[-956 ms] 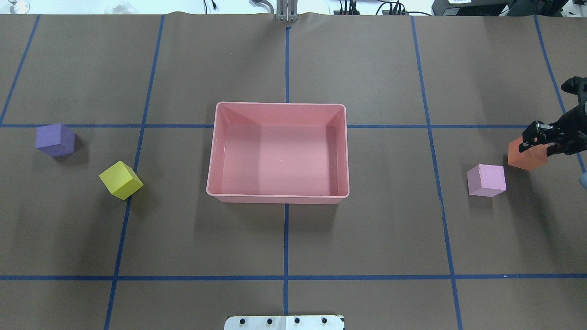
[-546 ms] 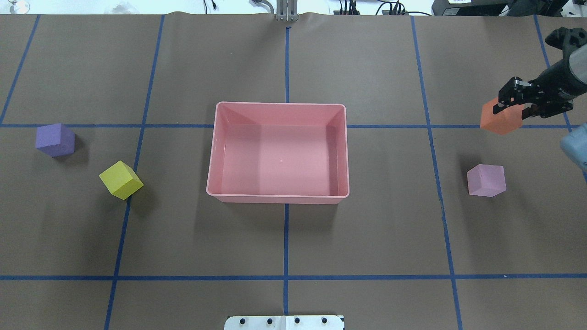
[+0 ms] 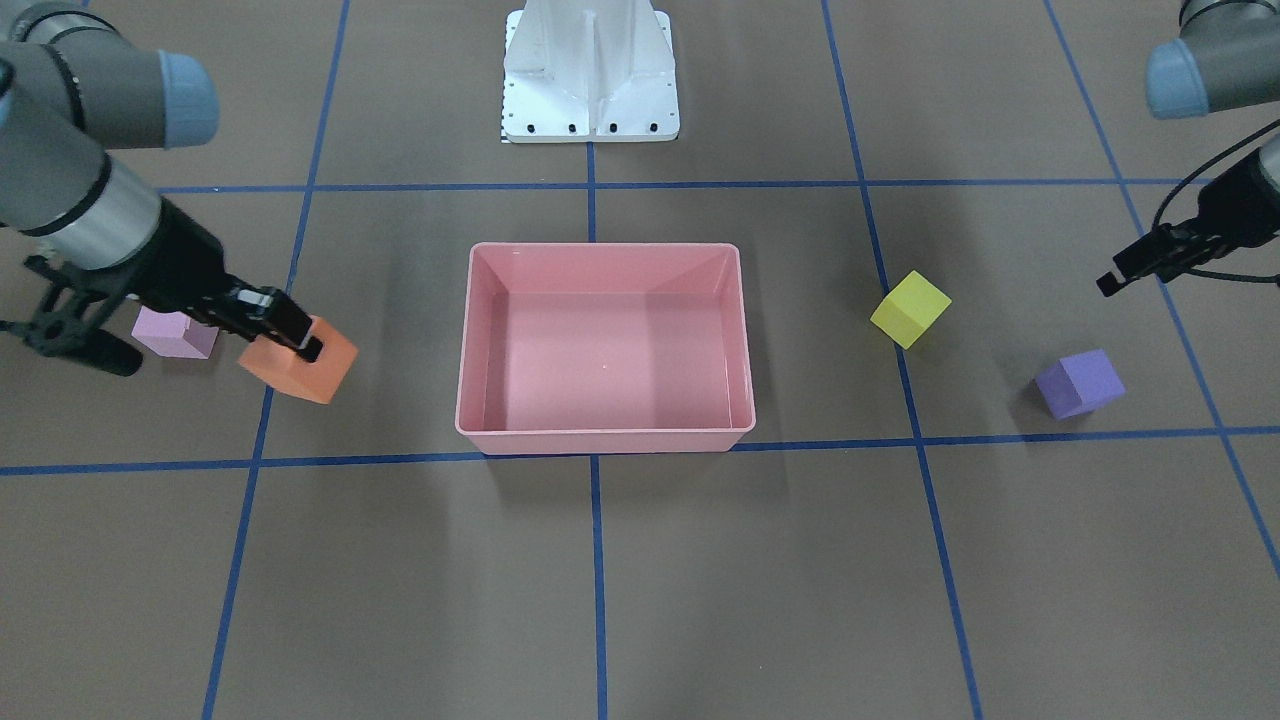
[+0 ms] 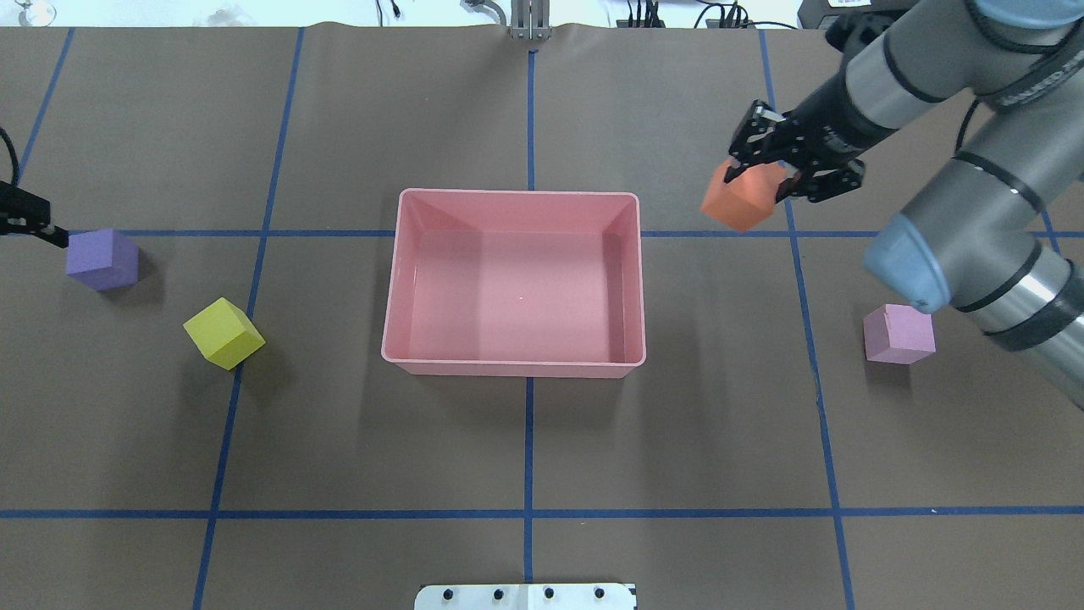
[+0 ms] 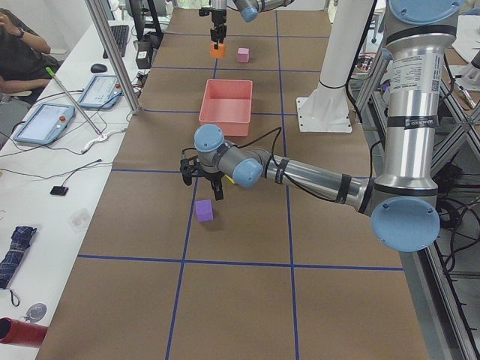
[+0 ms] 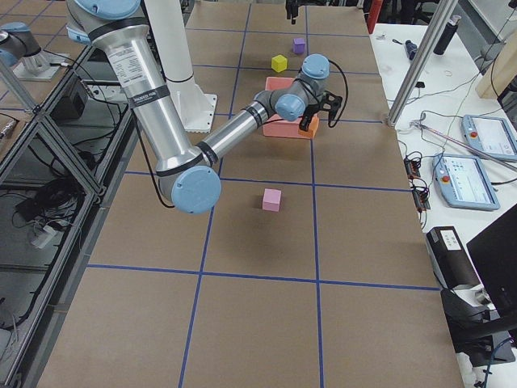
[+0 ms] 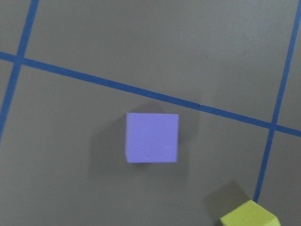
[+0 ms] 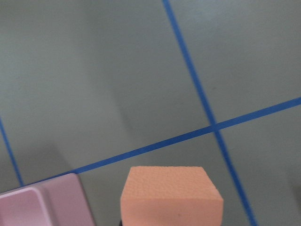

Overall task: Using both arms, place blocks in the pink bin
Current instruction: 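Carry orange cube into bin with right gripper while left reaches yellow cube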

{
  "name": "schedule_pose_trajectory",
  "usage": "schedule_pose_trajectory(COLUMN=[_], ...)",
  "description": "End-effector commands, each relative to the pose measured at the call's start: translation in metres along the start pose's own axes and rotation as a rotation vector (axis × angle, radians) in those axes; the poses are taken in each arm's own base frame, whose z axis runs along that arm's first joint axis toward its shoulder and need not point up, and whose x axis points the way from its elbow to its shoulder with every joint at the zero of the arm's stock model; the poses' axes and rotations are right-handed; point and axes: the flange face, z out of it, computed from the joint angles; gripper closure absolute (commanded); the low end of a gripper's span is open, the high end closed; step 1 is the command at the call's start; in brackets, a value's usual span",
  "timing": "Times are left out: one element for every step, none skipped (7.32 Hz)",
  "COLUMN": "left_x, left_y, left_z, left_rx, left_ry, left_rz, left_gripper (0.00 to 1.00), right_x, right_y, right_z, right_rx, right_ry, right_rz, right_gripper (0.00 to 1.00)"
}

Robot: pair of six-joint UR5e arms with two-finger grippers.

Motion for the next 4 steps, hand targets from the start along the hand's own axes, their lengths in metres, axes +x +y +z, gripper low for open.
schedule_pose_trajectory(left_x=[0.041, 0.059, 0.064, 0.065], left_y=[0.029, 0.039, 0.048, 0.054], left_z=[0.035, 0.051, 0.065, 0.074], left_rx=[-0.029, -0.034, -0.035, -0.051], left_ry=[-0.025, -0.04, -0.062, -0.074], left_rz=[-0.102, -0.144, -0.148, -0.153], left_gripper=[0.0, 0.0, 0.0, 0.0], right_x=[-0.078, -0.095, -0.105, -0.106], right_y=[0.08, 0.108, 0.126, 0.138], right_z=[0.045, 0.064, 0.077, 0.094], right_rx=[-0.019, -0.003, -0.02, -0.015], right_ry=[-0.023, -0.023, -0.019, -0.003], right_rz=[0.005, -0.014, -0.008, -0.014], right_gripper=[1.0, 1.0, 1.0, 1.0])
